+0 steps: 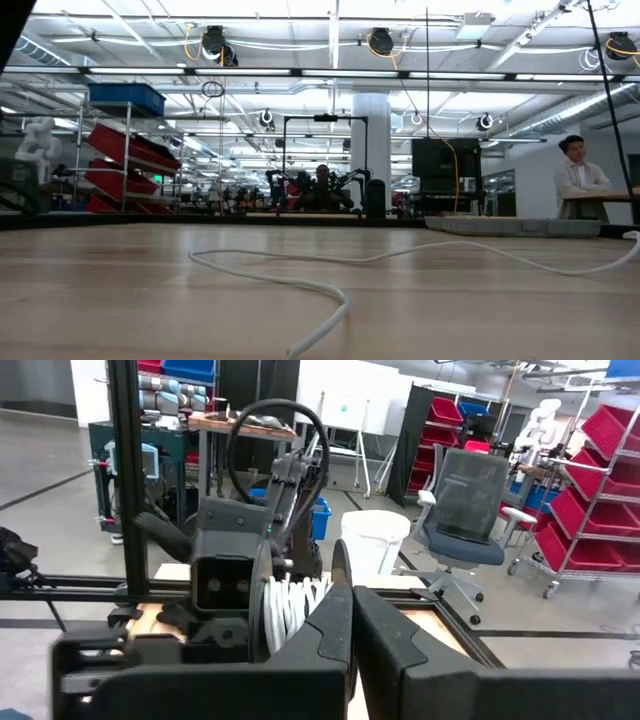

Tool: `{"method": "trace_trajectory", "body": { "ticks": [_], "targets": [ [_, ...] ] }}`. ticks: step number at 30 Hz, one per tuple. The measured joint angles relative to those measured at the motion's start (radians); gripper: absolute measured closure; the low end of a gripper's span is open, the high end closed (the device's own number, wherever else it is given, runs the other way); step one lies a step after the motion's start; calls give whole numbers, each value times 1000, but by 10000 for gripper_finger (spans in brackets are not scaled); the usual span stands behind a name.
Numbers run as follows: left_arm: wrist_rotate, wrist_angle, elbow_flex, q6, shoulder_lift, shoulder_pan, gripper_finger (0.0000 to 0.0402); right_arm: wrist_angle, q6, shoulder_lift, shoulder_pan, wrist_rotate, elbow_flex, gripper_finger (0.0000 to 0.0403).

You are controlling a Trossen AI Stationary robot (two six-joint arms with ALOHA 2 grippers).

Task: Coil cords
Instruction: Uncoil the white wire from the spool

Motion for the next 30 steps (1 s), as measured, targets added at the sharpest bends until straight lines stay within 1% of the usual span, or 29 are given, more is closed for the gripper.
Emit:
{"method": "trace_trajectory", "body": {
  "ticks": [3, 6, 10, 13, 18, 30],
  "targets": [
    [22, -23, 9, 1, 0, 0, 201, 1, -2, 1, -14, 1, 0, 403],
    [21, -32, 9, -2, 0, 1, 201, 2, -1, 7, -23, 1, 0, 403],
    [10, -48, 9, -8, 0, 8, 203, 2, 0, 17, -26, -3, 0, 403],
    [-12, -48, 9, -9, 0, 10, 211, 6, 0, 17, -26, -3, 0, 403],
    [-16, -47, 9, -9, 0, 10, 240, 21, -8, 17, -26, -15, 0, 403],
    [-9, -41, 9, -10, 0, 15, 333, 33, -17, 19, -32, -25, 0, 403]
  ]
}}
